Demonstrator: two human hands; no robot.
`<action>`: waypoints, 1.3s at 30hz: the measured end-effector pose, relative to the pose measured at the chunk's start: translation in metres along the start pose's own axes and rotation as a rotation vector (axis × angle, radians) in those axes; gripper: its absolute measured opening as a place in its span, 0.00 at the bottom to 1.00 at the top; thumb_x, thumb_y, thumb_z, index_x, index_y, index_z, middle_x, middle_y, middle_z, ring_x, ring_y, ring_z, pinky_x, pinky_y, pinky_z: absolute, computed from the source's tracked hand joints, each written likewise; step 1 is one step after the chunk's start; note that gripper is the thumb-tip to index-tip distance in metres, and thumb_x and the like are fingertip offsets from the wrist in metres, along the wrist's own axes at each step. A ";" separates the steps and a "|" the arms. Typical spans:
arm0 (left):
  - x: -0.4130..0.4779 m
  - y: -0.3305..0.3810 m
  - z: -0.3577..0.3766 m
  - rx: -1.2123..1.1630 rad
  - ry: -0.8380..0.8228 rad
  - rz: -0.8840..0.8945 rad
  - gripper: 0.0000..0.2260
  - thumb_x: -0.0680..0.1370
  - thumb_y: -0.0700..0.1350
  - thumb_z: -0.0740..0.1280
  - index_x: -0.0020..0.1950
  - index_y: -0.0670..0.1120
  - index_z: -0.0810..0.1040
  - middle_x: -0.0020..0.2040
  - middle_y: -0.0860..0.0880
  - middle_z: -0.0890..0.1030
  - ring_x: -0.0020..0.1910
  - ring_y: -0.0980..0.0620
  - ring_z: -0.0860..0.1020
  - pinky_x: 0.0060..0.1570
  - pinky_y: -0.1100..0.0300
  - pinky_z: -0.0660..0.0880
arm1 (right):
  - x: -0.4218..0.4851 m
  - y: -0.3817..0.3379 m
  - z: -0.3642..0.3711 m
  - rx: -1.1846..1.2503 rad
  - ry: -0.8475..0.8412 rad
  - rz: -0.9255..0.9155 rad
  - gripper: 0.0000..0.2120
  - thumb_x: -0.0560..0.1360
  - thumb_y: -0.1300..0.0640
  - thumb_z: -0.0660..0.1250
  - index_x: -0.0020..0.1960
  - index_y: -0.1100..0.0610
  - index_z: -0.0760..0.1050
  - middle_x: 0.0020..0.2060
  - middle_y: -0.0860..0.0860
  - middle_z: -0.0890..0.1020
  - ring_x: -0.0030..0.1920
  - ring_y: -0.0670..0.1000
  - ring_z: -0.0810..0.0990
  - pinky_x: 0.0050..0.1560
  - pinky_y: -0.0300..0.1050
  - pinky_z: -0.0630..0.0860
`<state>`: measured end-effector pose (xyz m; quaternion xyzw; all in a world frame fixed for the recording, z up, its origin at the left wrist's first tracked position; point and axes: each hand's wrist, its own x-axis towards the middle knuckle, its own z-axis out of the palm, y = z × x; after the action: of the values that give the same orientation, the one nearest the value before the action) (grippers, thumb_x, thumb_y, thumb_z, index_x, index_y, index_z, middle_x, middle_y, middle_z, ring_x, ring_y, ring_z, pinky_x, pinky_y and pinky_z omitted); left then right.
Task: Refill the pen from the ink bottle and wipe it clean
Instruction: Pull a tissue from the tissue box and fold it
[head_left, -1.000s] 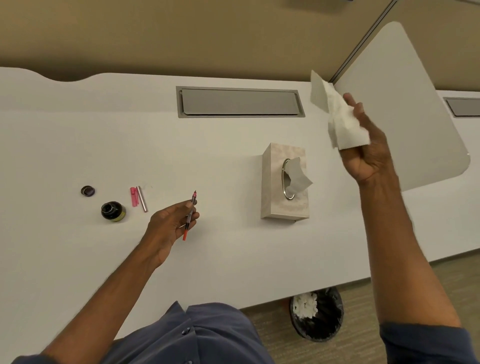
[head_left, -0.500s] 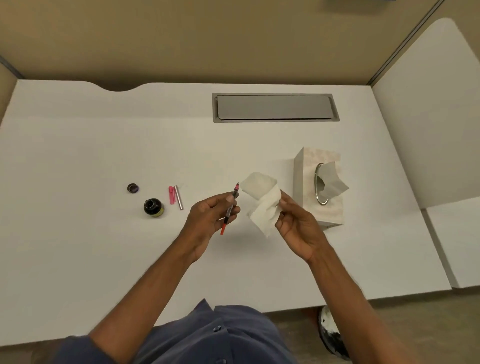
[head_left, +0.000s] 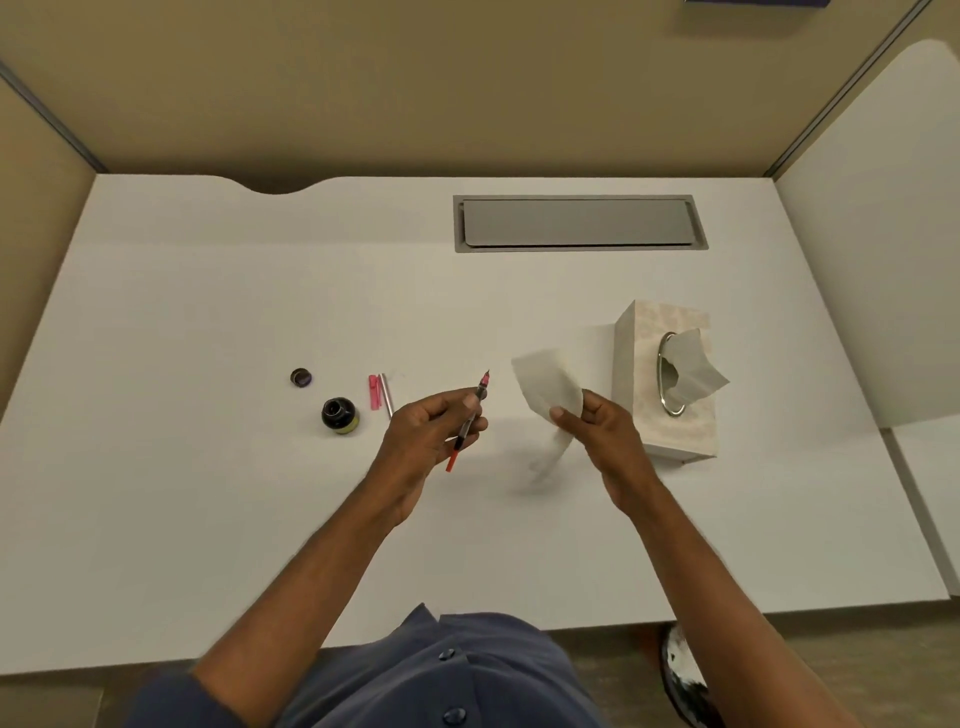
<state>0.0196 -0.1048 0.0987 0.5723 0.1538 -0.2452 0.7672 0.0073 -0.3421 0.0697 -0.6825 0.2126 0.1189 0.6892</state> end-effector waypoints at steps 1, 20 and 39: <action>0.000 -0.001 -0.001 0.003 0.003 0.000 0.08 0.78 0.49 0.73 0.54 0.49 0.88 0.49 0.48 0.87 0.54 0.46 0.85 0.57 0.55 0.81 | 0.001 0.000 -0.001 -0.018 0.010 -0.005 0.12 0.79 0.62 0.73 0.62 0.55 0.84 0.54 0.49 0.89 0.55 0.45 0.86 0.59 0.41 0.78; -0.007 0.001 -0.005 0.100 0.022 0.017 0.08 0.78 0.48 0.74 0.55 0.48 0.87 0.48 0.46 0.88 0.51 0.47 0.86 0.55 0.56 0.82 | -0.004 -0.009 0.019 -0.092 0.186 -0.097 0.16 0.72 0.53 0.80 0.50 0.65 0.83 0.45 0.68 0.85 0.44 0.66 0.85 0.48 0.61 0.85; -0.011 0.010 -0.013 0.459 0.032 0.160 0.05 0.77 0.49 0.74 0.49 0.59 0.87 0.44 0.53 0.88 0.48 0.50 0.86 0.59 0.48 0.79 | -0.019 -0.044 0.048 0.358 -0.299 0.132 0.36 0.74 0.32 0.68 0.67 0.62 0.79 0.64 0.61 0.84 0.67 0.58 0.82 0.69 0.50 0.78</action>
<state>0.0168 -0.0882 0.1084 0.7458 0.0602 -0.2031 0.6316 0.0172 -0.2941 0.1169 -0.5087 0.1700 0.2238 0.8138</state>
